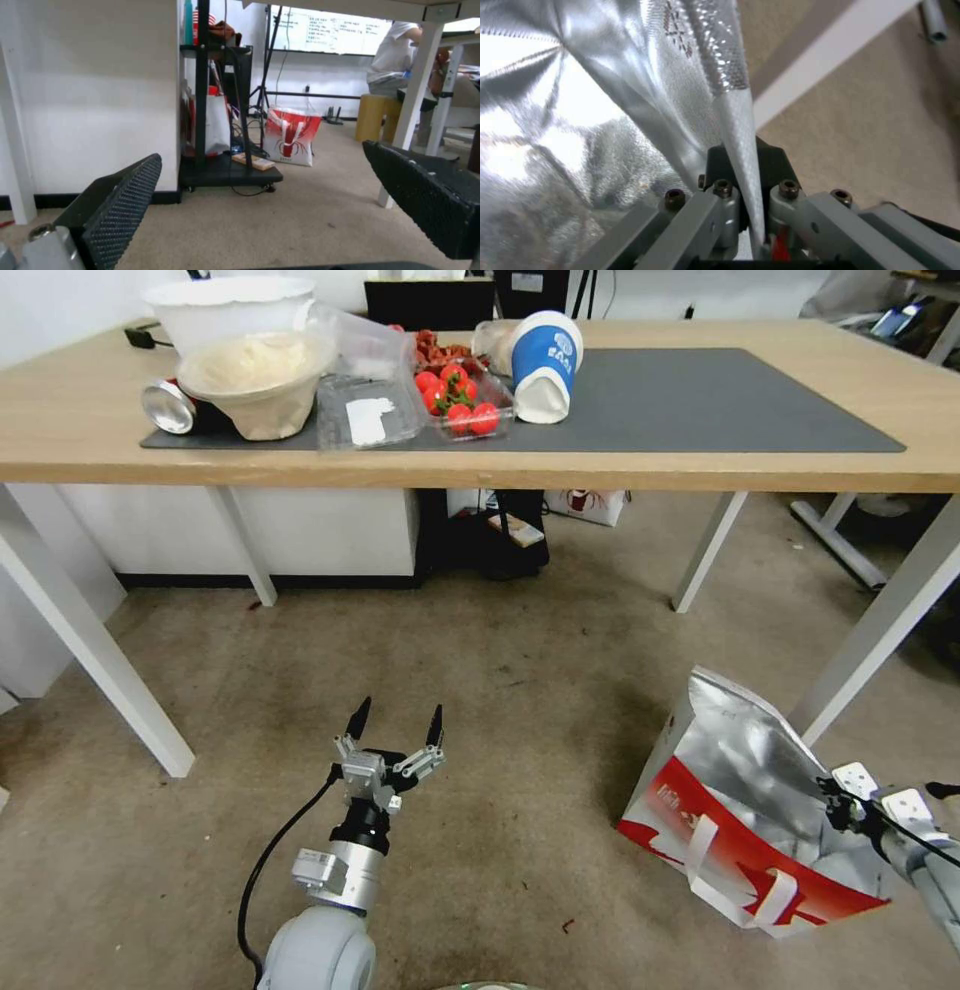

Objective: Pick up the food delivery bag from the floor and place it on the table.

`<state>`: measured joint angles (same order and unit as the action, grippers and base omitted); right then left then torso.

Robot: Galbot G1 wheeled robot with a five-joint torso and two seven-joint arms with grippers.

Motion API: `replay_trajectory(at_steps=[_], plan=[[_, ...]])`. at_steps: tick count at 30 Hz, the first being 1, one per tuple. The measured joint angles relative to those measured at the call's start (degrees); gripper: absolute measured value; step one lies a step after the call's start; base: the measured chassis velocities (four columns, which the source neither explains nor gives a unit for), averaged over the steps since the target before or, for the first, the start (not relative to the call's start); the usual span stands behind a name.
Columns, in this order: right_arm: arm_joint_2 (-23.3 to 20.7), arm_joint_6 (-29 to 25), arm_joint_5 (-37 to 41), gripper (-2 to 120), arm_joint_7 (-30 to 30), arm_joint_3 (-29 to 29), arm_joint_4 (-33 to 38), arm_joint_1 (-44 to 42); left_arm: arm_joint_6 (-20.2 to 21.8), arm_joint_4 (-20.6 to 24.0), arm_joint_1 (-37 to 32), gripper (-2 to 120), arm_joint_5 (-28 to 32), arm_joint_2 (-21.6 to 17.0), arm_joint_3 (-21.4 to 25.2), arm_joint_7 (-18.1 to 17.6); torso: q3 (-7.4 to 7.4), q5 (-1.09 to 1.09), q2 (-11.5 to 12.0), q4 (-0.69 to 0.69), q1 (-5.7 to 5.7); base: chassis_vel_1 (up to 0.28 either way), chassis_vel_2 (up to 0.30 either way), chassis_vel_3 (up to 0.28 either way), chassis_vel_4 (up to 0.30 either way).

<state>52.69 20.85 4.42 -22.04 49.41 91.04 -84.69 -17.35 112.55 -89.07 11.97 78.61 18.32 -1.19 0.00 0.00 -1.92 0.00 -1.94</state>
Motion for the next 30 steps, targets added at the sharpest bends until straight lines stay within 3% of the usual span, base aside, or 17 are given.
replay_trajectory(at_steps=[6,14,19,24,30], plan=[[-3.1,0.8,6.6,0,-1.8,0.3,2.7,-2.3,0.4,0.8,-0.6,100,0.8,-0.6,0.6,0.0,0.00,0.00,0.0,0.01,0.00,0.000,0.000,0.000,0.000],[-10.4,5.8,24.9,0,-7.0,-0.1,11.8,-4.2,-2.0,2.9,-5.4,100,0.7,0.5,4.7,0.3,0.00,0.00,0.0,0.00,0.00,0.000,0.000,0.000,0.000],[-13.0,8.7,32.3,0,-7.5,0.3,16.6,-5.4,-1.8,4.2,-7.2,100,1.3,0.8,6.3,0.1,0.00,0.00,0.0,-0.05,0.00,0.000,0.000,0.000,0.000],[-16.0,13.1,42.5,0,-7.6,3.7,23.3,-11.1,-1.0,5.5,-8.1,100,2.4,0.3,7.1,-0.1,0.00,0.01,0.0,0.00,0.00,0.000,0.000,0.000,0.000],[-19.3,19.4,59.7,0,-9.2,12.5,28.7,-18.8,-1.0,6.0,-8.4,100,4.8,-0.6,7.3,0.0,0.00,0.01,0.0,0.02,0.00,0.000,0.000,0.000,0.000]])
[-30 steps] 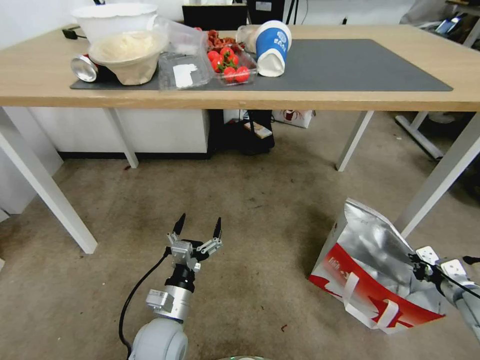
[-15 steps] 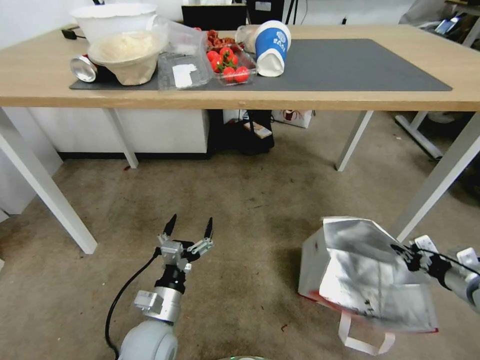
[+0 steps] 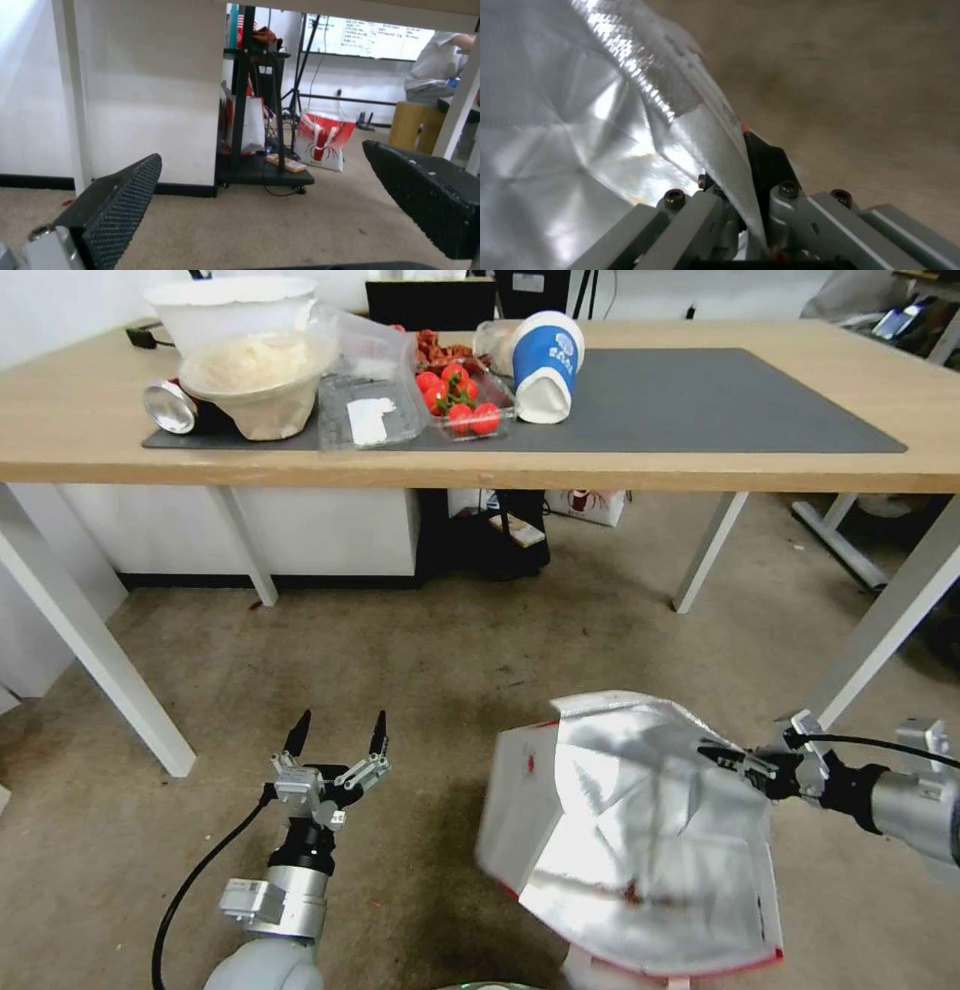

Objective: Pick up the food delivery bag from the floor and place it on the table.

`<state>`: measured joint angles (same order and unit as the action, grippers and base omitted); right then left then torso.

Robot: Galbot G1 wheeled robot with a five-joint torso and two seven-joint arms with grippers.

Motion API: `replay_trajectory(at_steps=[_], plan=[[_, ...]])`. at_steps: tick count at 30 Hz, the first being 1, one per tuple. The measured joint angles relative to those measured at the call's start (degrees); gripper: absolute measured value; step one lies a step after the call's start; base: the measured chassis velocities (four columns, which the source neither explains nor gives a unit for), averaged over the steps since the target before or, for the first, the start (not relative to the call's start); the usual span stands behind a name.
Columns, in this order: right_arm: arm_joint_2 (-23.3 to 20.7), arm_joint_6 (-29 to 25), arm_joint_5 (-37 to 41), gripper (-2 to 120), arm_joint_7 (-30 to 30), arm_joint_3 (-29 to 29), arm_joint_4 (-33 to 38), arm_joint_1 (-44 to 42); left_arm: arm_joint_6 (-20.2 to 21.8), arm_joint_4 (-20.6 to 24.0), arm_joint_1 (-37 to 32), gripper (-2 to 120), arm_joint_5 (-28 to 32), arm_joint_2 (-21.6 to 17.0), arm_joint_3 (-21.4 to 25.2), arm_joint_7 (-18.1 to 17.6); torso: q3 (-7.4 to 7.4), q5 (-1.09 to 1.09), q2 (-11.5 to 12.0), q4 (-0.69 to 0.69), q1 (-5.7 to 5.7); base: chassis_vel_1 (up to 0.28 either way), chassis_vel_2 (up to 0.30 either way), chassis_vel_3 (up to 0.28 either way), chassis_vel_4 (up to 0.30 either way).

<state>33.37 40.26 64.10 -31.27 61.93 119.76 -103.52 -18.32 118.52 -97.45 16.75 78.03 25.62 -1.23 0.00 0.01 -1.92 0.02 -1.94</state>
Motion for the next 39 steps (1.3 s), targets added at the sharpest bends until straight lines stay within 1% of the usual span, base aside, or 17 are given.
replay_trajectory(at_steps=[1,2,4,6,7,10,15,19,20,23,24,27,29,34,39], plan=[[-1.2,0.8,3.3,0,-1.1,2.1,0.2,-1.0,-0.2,0.1,-0.2,100,0.1,-0.5,0.1,0.0,0.00,0.00,0.0,-0.01,0.00,0.000,0.000,0.000,0.000],[-1.2,0.8,3.3,0,-1.1,2.1,0.2,-1.0,-0.2,0.1,-0.2,100,0.1,-0.5,0.1,0.0,0.00,0.00,0.0,-0.01,0.00,0.000,0.000,0.000,0.000],[-4.0,1.7,8.8,0,-2.7,6.3,0.2,-2.5,-0.4,0.5,-0.9,100,0.2,-1.8,0.7,-0.3,0.00,0.00,0.0,-0.03,0.00,0.000,0.000,0.000,0.000],[-6.3,1.9,13.4,0,-3.2,9.8,0.2,-3.7,-0.1,1.1,-1.4,100,0.2,-3.0,1.1,-1.3,0.00,0.01,0.0,-0.03,0.00,0.000,0.000,0.000,0.000],[-6.3,1.9,13.4,0,-3.2,9.8,0.2,-3.7,-0.1,1.1,-1.4,100,0.2,-3.0,1.1,-1.3,0.00,0.01,0.0,-0.03,0.00,0.000,0.000,0.000,0.000],[-8.3,2.0,16.4,0,-3.8,12.7,0.7,-5.0,1.0,2.2,-2.0,100,1.4,-4.4,1.3,-2.4,0.00,0.00,0.0,-0.02,-0.01,0.000,0.000,0.000,0.000],[-9.4,2.0,16.9,0,-4.3,13.6,1.1,-5.7,2.6,3.4,-2.6,100,2.3,-5.8,1.3,-3.4,0.00,-0.01,0.0,-0.02,0.00,0.000,0.000,0.000,0.000],[-10.1,1.9,15.6,0,-6.2,14.6,1.6,-6.9,4.1,5.9,-3.5,100,4.4,-7.9,0.8,-5.0,0.00,0.00,0.0,-0.01,-0.01,0.000,0.000,0.000,0.000],[-10.1,1.9,15.6,0,-6.2,14.6,1.6,-6.9,4.1,5.9,-3.5,100,4.4,-7.9,0.8,-5.0,0.00,0.00,0.0,-0.01,-0.01,0.000,0.000,0.000,0.000],[-10.2,1.8,13.4,0,-7.9,14.7,2.1,-7.3,4.8,8.8,-4.5,100,5.6,-9.8,0.2,-9.3,0.00,-0.01,0.0,-0.02,-0.01,0.000,0.000,0.000,0.000],[-10.2,1.8,13.4,0,-7.9,14.7,2.1,-7.3,4.8,8.8,-4.5,100,5.6,-9.8,0.2,-9.3,0.00,-0.01,0.0,-0.02,-0.01,0.000,0.000,0.000,0.000],[-10.0,1.8,11.6,0,-9.0,13.4,2.6,-6.5,4.6,10.0,-5.0,100,5.7,-11.2,0.4,-11.2,0.00,0.00,0.0,-0.01,0.00,0.000,0.000,0.000,0.000],[-10.0,1.7,11.2,0,-9.1,12.8,2.6,-6.0,4.5,10.2,-5.1,100,5.7,-11.5,0.5,-11.5,0.00,0.00,0.0,-0.01,0.00,0.000,0.000,0.000,0.000],[-10.3,1.6,9.8,0,-9.7,11.0,1.9,-3.9,3.7,11.2,-5.5,100,5.5,-11.7,-0.2,-13.9,0.00,-0.01,0.0,-0.02,0.00,0.000,0.000,0.000,0.000],[-10.1,1.6,7.8,0,-10.4,9.2,1.3,-2.8,2.8,10.9,-5.6,100,4.8,-11.4,-0.6,-14.3,0.00,0.00,0.0,-0.02,0.00,0.000,0.000,0.000,0.000]])
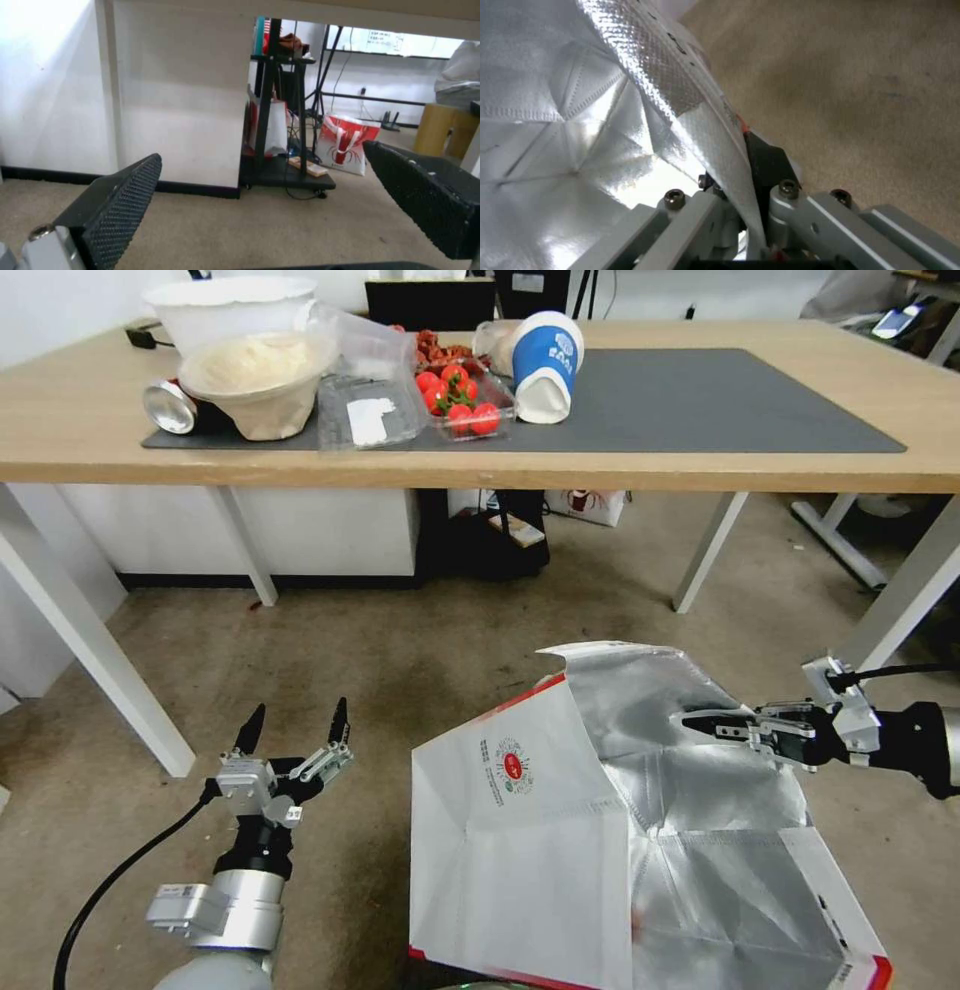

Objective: Pick up the food delivery bag from the floor and place it on the table.

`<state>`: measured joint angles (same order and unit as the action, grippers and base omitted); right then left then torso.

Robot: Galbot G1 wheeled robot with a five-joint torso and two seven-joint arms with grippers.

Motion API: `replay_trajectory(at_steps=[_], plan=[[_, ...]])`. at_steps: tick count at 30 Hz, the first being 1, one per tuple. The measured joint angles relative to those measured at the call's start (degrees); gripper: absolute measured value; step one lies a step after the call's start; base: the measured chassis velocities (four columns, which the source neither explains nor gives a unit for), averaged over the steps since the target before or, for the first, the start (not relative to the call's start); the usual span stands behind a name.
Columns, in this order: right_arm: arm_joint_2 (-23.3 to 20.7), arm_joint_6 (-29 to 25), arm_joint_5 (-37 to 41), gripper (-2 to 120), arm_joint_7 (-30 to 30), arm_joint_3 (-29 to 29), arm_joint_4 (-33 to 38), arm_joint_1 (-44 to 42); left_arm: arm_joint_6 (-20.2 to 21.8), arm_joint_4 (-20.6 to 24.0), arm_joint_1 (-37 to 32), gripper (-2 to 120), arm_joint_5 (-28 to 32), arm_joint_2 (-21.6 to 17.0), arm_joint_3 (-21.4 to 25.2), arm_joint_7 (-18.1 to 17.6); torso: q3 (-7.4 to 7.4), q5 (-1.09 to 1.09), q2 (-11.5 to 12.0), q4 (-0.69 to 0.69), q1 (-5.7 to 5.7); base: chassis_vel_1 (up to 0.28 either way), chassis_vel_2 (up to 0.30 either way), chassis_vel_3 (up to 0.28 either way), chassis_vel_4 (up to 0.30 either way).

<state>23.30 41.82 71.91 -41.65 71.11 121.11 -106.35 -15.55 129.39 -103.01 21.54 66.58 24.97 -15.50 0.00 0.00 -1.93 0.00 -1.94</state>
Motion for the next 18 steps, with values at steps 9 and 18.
replay_trajectory(at_steps=[9,18], plan=[[-0.3,-0.4,-2.5,0,-0.9,-3.0,-0.6,2.1,-2.6,-0.2,-1.1,100,-1.2,0.2,0.2,0.3,0.00,0.00,0.0,-0.01,0.00,0.000,0.000,0.000,0.000],[-0.4,-1.0,-4.5,0,-1.5,-4.5,-1.1,3.1,-4.3,-0.3,-1.6,100,-1.6,0.5,0.4,0.7,0.04,0.00,-0.1,0.00,-0.02,0.000,0.000,0.000,0.000]])
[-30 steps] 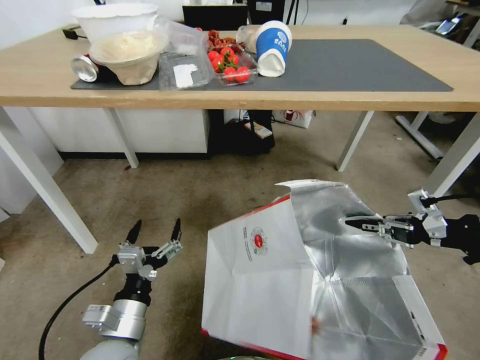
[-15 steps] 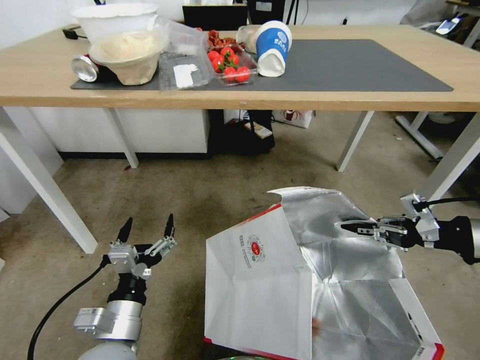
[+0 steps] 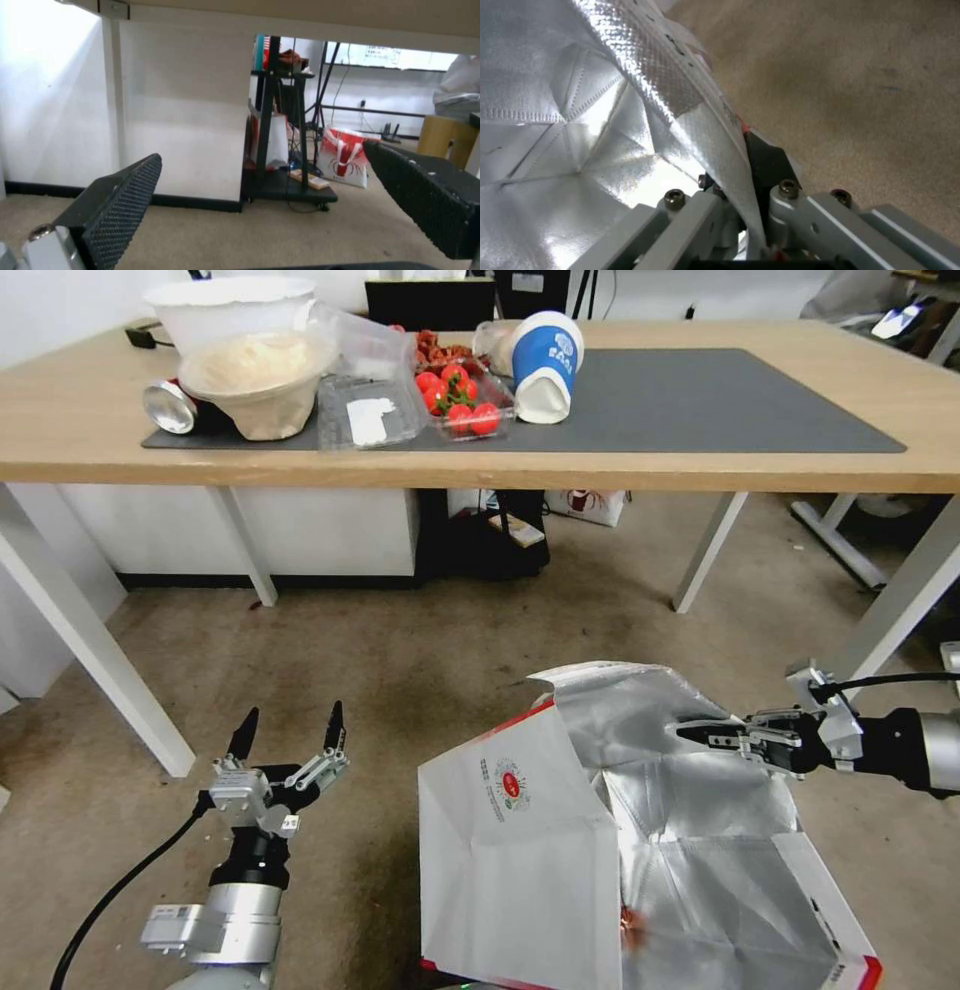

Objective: Pick up the food delivery bag from the floor and place it on the table.

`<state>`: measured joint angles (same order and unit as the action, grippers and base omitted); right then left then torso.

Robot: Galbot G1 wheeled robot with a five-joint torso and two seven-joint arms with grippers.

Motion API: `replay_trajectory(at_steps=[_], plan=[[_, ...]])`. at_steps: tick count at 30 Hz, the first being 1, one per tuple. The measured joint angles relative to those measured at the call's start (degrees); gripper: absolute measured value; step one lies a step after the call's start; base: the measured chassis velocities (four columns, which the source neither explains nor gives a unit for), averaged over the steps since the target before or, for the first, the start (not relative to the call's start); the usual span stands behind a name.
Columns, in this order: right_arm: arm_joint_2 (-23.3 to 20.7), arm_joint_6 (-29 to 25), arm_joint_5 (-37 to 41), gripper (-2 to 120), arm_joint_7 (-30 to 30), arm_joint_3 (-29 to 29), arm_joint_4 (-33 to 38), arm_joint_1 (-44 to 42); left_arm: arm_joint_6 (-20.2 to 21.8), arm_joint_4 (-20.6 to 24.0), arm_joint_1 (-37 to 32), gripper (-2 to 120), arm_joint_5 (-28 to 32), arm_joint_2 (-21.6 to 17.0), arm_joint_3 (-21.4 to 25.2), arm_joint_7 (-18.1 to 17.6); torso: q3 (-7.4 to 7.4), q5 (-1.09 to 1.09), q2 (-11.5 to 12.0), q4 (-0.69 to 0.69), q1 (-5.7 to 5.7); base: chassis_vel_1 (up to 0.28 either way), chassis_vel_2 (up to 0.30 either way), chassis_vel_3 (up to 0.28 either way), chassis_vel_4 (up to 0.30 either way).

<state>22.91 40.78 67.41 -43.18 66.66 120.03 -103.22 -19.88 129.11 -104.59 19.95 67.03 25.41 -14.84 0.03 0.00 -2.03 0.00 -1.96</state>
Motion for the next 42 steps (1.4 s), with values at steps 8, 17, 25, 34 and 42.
replay_trajectory(at_steps=[8,17,25,34,42], plan=[[-0.3,-0.2,-0.3,0,-0.2,-0.4,-0.1,0.6,-0.3,-0.3,0.1,100,0.0,-0.2,0.1,0.0,1.27,0.00,-1.3,-0.01,0.00,0.000,0.000,0.000,0.000],[-0.4,-0.3,-0.4,0,-0.2,-0.1,-0.1,0.7,-0.1,-0.4,0.3,100,-0.1,-0.2,0.1,0.3,3.27,0.00,-3.5,0.00,-0.24,0.000,0.000,0.000,0.000],[-0.3,-0.6,-1.4,0,-0.3,-0.1,0.2,0.7,-0.4,-0.7,0.4,100,-0.8,-0.2,0.3,0.4,5.17,0.00,-5.7,0.00,-0.54,0.000,0.000,0.000,0.000],[-0.9,-1.0,-2.1,0,-0.3,-0.1,0.2,1.4,-0.7,-1.0,0.2,100,-1.3,0.0,0.0,0.4,6.73,0.00,-7.5,0.00,-0.78,0.000,0.000,0.000,0.000],[0.0,-0.9,-2.3,0,-0.2,-0.1,0.8,1.0,-0.8,-0.7,0.2,100,-1.4,0.0,0.1,0.5,8.29,0.00,-9.5,0.00,-1.19,0.000,0.000,0.000,0.000]])
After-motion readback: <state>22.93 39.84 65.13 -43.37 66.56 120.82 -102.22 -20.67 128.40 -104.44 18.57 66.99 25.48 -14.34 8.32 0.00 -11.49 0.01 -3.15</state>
